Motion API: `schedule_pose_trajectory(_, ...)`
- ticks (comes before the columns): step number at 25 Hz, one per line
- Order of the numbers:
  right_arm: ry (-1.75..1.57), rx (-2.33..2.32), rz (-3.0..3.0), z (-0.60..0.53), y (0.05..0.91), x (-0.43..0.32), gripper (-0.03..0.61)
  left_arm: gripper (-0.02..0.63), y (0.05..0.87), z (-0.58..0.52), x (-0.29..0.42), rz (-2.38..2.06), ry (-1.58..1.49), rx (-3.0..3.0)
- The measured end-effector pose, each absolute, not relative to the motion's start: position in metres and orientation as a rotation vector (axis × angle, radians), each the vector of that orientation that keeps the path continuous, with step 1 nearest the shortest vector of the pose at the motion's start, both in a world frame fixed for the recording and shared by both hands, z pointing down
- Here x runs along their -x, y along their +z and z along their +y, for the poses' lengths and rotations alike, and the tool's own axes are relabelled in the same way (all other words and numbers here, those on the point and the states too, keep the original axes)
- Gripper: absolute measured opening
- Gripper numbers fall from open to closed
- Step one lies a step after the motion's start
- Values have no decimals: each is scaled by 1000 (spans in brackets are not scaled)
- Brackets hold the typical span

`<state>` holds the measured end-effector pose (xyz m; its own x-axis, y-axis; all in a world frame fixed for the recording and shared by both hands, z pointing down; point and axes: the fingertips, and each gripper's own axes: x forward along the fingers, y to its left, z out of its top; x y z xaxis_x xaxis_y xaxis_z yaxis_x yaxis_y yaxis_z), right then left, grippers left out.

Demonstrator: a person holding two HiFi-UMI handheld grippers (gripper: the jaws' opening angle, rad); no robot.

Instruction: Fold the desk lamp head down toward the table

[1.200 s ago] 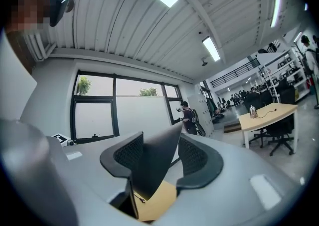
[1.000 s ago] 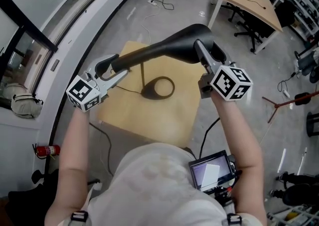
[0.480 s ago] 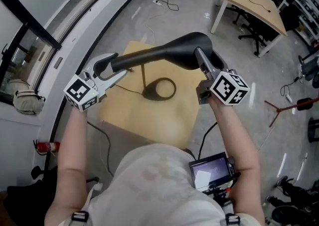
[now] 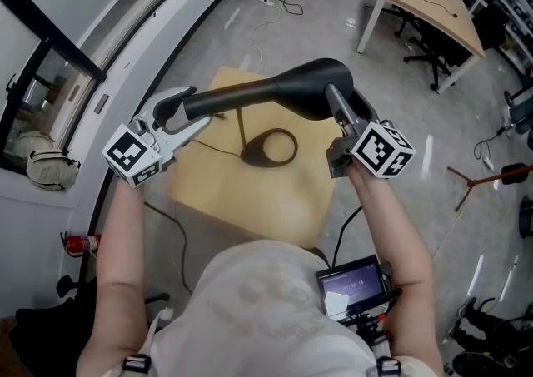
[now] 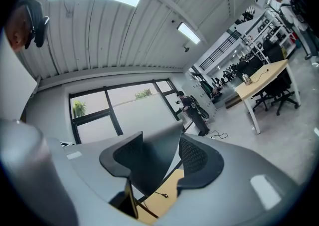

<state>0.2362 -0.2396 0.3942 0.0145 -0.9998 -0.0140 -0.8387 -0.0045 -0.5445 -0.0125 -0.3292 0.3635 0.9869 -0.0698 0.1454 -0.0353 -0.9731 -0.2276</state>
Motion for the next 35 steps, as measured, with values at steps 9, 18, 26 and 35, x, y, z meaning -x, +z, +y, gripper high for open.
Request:
schedule_pose_trajectory(9, -611, 1833, 1840, -240, 408, -239, 241, 241, 349, -326, 9, 65, -221, 2901)
schedule_pose_trajectory(18, -665, 1764, 1822, -244, 422, -239, 239, 241, 342, -323, 6, 77, -239, 2896)
schedule_pose_trajectory(26, -704, 1714, 1815, -246, 430, -238, 240, 242, 339, -321, 4, 112, -247, 2905)
schedule_pose_trajectory(35, -775, 1637, 1793, -251, 446, -236, 241, 244, 331, -319, -1, 134, -262, 2902)
